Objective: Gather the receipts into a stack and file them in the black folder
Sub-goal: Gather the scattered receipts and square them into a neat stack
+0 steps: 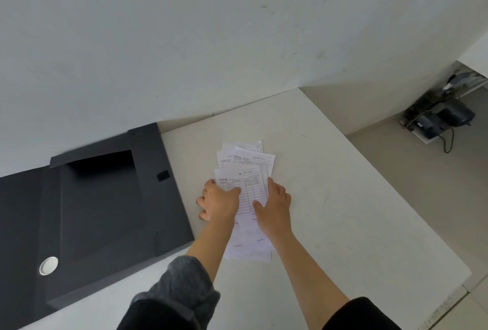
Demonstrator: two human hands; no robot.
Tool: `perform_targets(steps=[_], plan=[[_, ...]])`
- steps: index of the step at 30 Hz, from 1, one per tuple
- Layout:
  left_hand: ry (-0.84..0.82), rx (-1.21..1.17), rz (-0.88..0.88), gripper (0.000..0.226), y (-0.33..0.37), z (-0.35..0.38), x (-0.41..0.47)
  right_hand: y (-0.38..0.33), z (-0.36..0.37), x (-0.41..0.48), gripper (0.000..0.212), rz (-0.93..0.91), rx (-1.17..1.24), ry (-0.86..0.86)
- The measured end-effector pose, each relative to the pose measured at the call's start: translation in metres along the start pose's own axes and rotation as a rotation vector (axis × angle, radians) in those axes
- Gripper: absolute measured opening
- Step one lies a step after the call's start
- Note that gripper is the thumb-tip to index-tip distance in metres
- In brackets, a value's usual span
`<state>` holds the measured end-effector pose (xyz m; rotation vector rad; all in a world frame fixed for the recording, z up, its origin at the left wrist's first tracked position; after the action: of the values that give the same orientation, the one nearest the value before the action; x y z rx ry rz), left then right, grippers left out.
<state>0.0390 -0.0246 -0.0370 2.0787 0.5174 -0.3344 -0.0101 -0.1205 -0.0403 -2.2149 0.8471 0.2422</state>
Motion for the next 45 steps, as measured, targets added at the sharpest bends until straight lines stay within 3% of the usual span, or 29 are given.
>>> perform_targets(steps=[4,7,16,24,29,35,40,43,45], plan=[[-0.058,0.019,-0.019,0.051,0.012,-0.002,0.012,0.003,0.002,-0.004,0.068,-0.065,-0.117,0.014],[-0.057,0.018,-0.017,0.056,0.018,0.0,0.017,0.004,0.003,-0.005,0.068,-0.111,-0.192,0.026],[-0.188,0.057,0.173,0.059,0.01,-0.01,0.023,0.008,0.004,-0.003,0.066,-0.144,-0.219,0.024],[-0.17,-0.201,0.082,0.049,0.003,-0.014,0.023,0.008,0.003,-0.002,0.066,-0.145,-0.222,0.019],[-0.152,-0.071,0.225,0.051,0.0,-0.007,0.019,0.009,0.004,-0.003,0.066,-0.151,-0.208,0.026],[-0.206,-0.15,0.233,0.052,0.0,-0.014,0.007,0.012,0.004,-0.001,0.066,-0.149,-0.193,0.017],[-0.369,-0.332,0.147,0.024,-0.011,-0.023,0.0,0.012,0.005,0.0,0.066,-0.143,-0.173,0.004],[-0.461,-0.315,0.226,0.027,-0.008,-0.023,-0.003,0.013,0.003,0.001,0.068,-0.141,-0.115,-0.024],[-0.466,-0.318,0.251,0.033,-0.004,-0.022,-0.003,0.015,0.001,0.001,0.071,-0.104,0.05,-0.032]])
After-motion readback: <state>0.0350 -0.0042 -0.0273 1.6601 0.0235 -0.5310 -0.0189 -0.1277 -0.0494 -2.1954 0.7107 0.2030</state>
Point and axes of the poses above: each hand's wrist, its own x-axis towards the middle knuckle, its own z-axis out of the palm, y = z × x, the point moved 1 cm from there along x, towards the middle knuckle, and after that the axes turned 10 degrees about z, right-handed, at the moved point
